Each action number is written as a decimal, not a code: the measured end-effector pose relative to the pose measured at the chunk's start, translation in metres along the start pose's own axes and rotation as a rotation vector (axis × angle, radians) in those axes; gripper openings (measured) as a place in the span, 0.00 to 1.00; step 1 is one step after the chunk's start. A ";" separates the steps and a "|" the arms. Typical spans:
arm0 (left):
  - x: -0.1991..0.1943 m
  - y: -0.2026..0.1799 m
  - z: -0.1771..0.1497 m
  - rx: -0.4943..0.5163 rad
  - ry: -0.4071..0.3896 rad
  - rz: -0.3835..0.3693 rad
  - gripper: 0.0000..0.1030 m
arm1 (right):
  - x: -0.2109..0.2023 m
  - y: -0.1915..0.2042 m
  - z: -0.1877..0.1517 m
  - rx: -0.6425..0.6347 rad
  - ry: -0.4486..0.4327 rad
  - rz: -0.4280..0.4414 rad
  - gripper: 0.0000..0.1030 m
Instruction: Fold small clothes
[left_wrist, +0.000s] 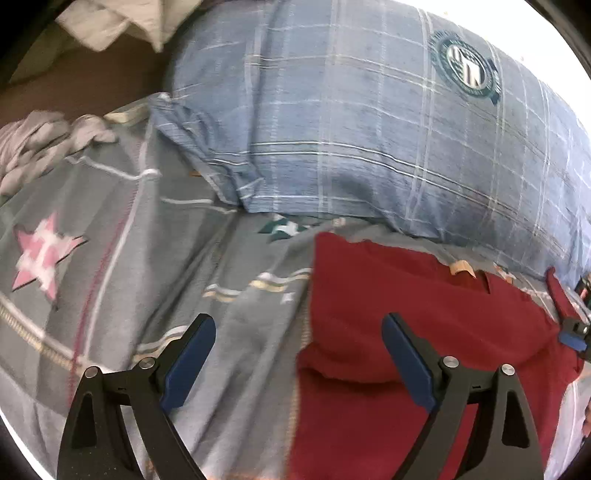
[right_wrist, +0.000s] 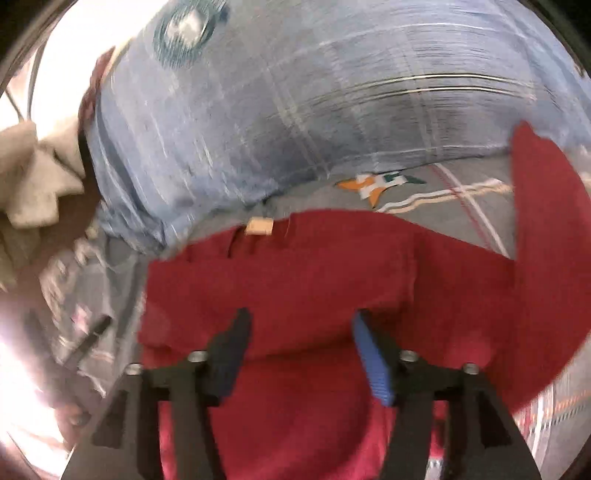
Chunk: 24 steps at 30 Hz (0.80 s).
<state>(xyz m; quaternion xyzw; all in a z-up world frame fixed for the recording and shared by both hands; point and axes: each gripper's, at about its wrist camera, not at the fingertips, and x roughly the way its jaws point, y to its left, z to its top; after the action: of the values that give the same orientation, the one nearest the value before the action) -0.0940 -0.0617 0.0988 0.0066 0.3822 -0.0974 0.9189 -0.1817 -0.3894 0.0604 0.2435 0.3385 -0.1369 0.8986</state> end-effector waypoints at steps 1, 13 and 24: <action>0.005 -0.003 0.002 0.008 0.008 0.001 0.89 | -0.005 -0.008 0.001 0.039 -0.021 -0.002 0.62; 0.088 -0.002 -0.002 0.030 0.137 0.089 0.91 | 0.028 -0.015 0.008 -0.108 -0.027 -0.194 0.28; 0.087 -0.011 -0.006 0.055 0.114 0.108 0.91 | -0.023 -0.017 0.004 -0.125 -0.106 -0.232 0.25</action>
<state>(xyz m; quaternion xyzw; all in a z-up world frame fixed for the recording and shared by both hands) -0.0407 -0.0867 0.0341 0.0579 0.4300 -0.0576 0.8991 -0.2029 -0.4040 0.0725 0.1386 0.3242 -0.2312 0.9068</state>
